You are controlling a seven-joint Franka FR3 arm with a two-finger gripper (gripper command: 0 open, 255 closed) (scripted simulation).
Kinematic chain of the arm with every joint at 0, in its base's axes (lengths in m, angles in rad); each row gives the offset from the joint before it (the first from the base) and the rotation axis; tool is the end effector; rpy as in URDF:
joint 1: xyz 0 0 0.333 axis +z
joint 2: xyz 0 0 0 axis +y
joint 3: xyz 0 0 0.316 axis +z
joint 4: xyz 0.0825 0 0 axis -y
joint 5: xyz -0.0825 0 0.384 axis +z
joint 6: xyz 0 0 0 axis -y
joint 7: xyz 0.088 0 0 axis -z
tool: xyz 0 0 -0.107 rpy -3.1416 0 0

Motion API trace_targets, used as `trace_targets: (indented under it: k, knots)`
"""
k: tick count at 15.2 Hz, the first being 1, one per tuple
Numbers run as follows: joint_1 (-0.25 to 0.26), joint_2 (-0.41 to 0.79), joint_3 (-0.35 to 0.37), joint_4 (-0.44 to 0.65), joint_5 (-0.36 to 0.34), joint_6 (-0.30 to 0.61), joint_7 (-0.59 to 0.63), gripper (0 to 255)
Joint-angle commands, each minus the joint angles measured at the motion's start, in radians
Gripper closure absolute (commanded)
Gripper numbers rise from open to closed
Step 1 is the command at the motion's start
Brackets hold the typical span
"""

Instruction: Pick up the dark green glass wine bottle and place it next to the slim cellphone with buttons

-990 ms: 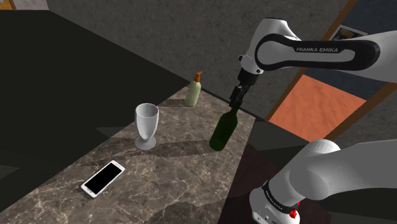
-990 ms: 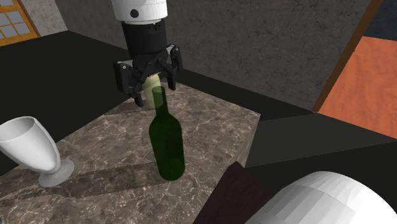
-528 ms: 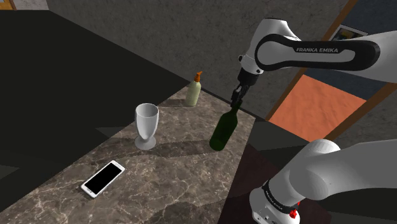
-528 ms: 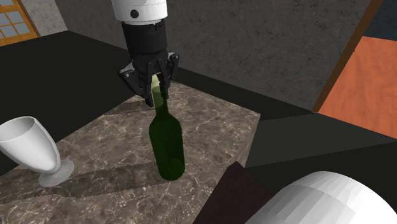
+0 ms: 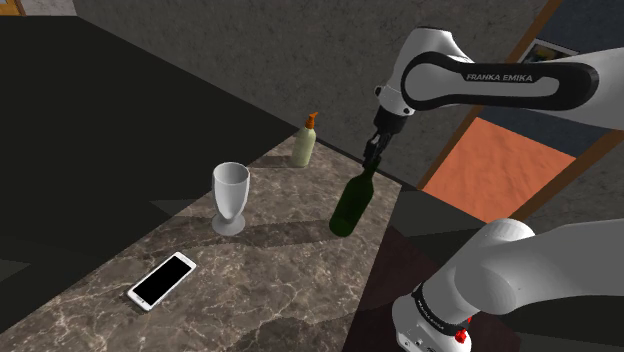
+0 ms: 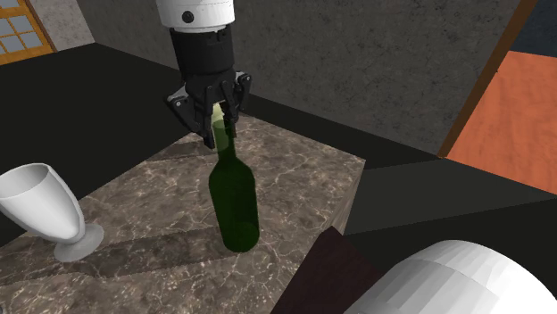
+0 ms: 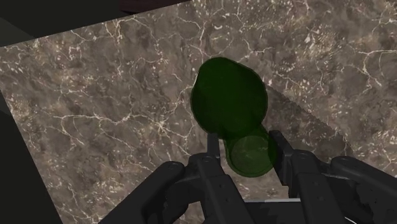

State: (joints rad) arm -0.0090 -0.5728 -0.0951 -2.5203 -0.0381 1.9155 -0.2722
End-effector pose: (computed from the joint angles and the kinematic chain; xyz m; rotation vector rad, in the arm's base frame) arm 0.3680 -0.0425 0.4679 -3.1044 -0.3077 0.0473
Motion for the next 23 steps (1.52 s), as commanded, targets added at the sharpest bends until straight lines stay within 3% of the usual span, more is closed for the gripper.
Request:
trace_targets:
  k: [1, 23]
  knots:
    - [0.000, -0.005, 0.001, 0.017, 0.000, -0.022, 0.000, 255]
    - [0.005, -0.004, 0.011, 0.315, 0.008, -0.318, 0.002, 255]
